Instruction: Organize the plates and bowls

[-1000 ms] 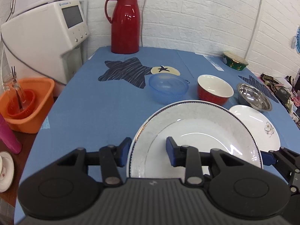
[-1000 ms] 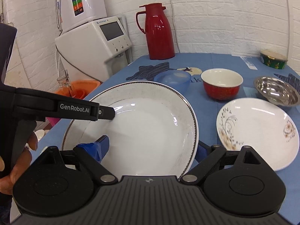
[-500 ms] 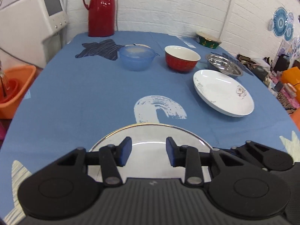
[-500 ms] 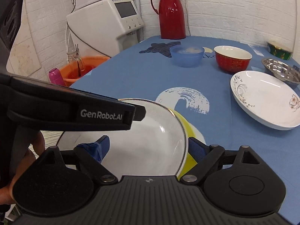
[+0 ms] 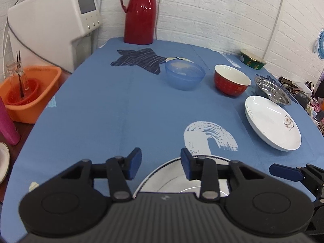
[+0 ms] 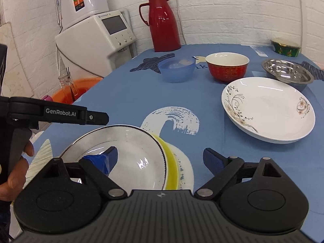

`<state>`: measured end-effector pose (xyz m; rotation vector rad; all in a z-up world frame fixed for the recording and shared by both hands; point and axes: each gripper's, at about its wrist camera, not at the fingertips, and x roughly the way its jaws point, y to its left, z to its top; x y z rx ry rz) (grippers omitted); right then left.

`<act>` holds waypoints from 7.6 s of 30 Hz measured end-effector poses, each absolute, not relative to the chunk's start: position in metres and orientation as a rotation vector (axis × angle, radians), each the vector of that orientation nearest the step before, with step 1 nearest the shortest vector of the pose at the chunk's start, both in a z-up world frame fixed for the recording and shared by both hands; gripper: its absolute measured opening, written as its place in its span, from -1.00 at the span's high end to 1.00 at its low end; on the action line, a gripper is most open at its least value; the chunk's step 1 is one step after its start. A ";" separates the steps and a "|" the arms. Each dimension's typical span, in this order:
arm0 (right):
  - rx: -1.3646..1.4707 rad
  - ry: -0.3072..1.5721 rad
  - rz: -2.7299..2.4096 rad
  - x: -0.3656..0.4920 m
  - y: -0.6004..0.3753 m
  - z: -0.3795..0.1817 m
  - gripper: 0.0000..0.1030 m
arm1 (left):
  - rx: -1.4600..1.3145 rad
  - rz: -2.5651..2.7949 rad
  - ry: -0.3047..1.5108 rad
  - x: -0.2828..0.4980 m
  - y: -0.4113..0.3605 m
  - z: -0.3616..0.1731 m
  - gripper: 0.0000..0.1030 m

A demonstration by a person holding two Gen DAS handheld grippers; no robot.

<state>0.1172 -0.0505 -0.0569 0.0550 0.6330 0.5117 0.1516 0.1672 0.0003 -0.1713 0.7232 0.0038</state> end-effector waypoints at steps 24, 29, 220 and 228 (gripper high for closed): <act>0.473 0.660 0.226 0.118 -0.206 -0.068 -0.54 | -0.004 -0.093 0.758 0.173 0.060 0.012 -0.45; 0.426 0.669 0.206 0.144 -0.221 -0.061 -0.54 | 0.053 -0.117 0.750 0.194 0.039 0.019 -0.48; -0.061 0.790 0.194 0.305 -0.215 -0.070 -0.68 | -0.176 -0.051 0.942 0.370 -0.054 -0.024 -0.47; -0.072 0.780 0.358 0.269 -0.182 -0.063 -0.56 | -0.084 -0.156 0.954 0.355 -0.067 -0.021 0.58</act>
